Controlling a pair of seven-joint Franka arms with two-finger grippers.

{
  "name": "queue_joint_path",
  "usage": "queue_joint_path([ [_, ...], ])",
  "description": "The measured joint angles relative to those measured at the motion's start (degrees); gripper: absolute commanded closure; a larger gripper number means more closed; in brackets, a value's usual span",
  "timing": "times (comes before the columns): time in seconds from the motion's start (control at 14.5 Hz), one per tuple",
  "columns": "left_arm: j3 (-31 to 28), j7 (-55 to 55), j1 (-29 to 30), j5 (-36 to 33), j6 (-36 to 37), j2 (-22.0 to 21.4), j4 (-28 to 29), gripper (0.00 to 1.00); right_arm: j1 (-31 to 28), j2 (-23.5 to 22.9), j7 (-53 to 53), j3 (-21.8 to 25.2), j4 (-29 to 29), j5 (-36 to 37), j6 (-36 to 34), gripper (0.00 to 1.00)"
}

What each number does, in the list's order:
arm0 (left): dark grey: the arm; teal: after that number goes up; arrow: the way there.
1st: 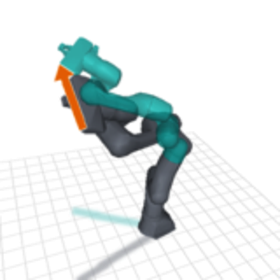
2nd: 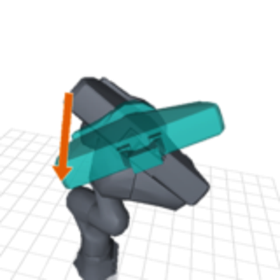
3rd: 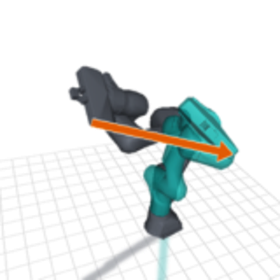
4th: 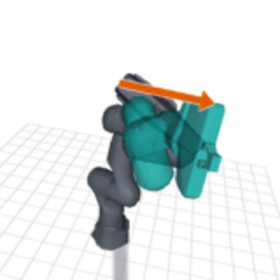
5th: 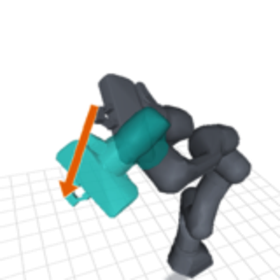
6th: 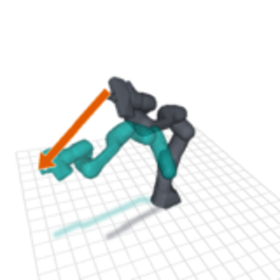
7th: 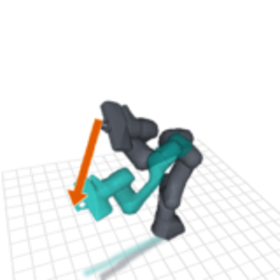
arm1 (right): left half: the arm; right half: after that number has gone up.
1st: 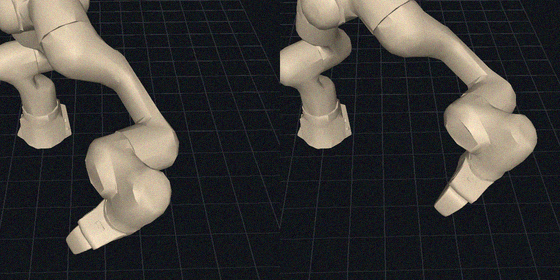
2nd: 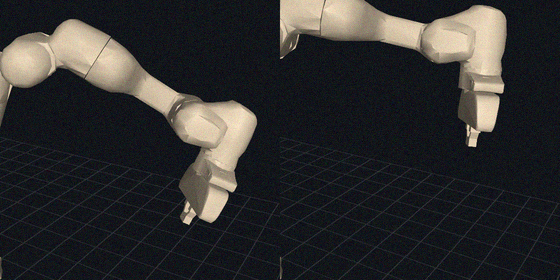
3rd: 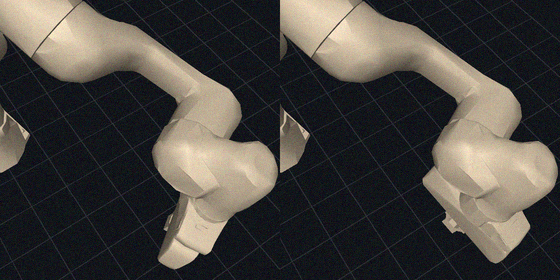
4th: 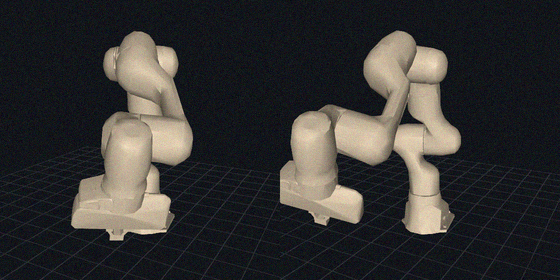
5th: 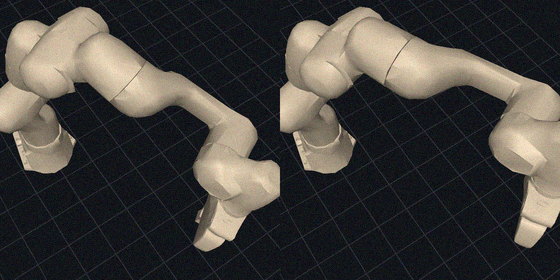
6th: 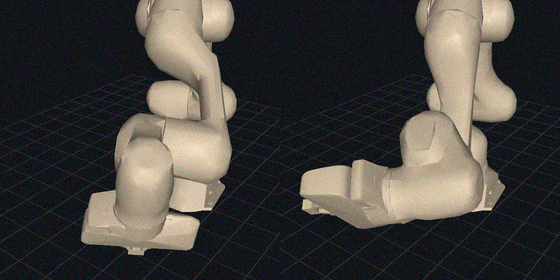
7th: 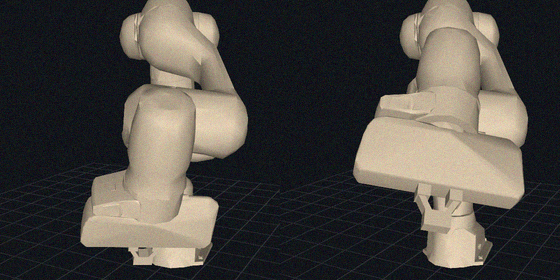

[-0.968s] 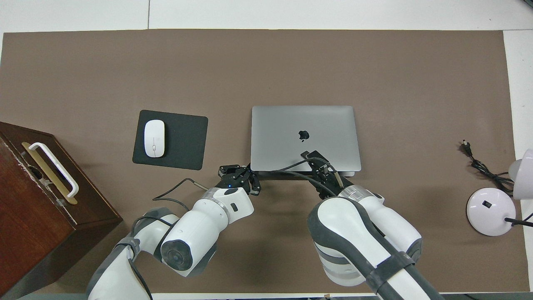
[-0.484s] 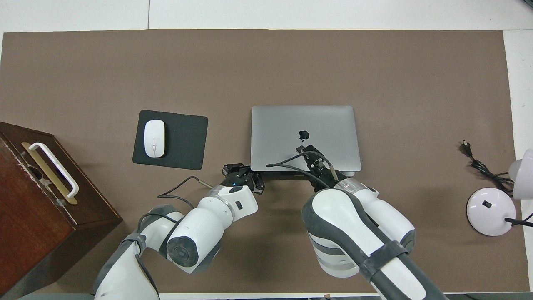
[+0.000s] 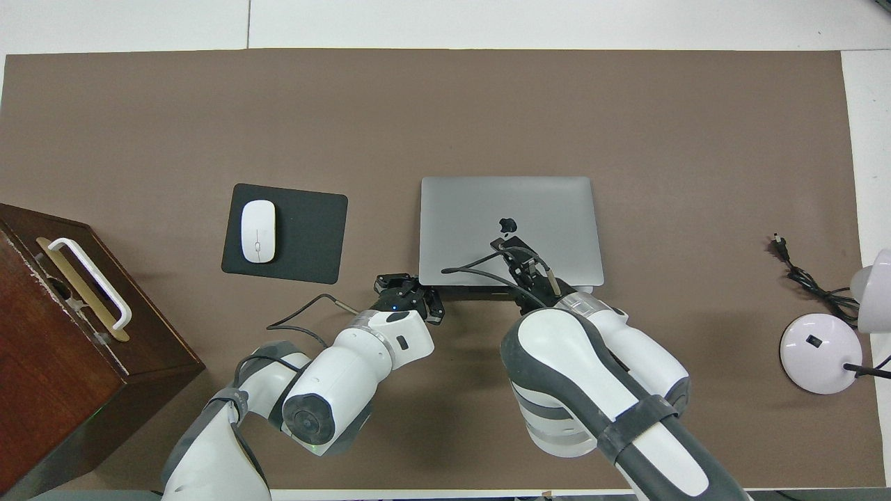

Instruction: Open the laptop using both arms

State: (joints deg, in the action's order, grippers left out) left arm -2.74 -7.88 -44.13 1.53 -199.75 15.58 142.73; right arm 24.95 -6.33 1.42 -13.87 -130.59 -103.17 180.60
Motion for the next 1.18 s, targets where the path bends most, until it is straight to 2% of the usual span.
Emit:
queue_joint_path([
  [0.62,0.0,0.0,0.0,0.0,-0.1,0.1,0.0,1.00,-0.1,-2.0,0.2,0.0,4.9,0.0,0.0,0.00],
  [1.18,0.0,0.0,0.0,0.0,-0.2,0.1,0.0,1.00,-2.1,-4.5,1.7,0.1,14.1,0.0,0.0,0.00],
])
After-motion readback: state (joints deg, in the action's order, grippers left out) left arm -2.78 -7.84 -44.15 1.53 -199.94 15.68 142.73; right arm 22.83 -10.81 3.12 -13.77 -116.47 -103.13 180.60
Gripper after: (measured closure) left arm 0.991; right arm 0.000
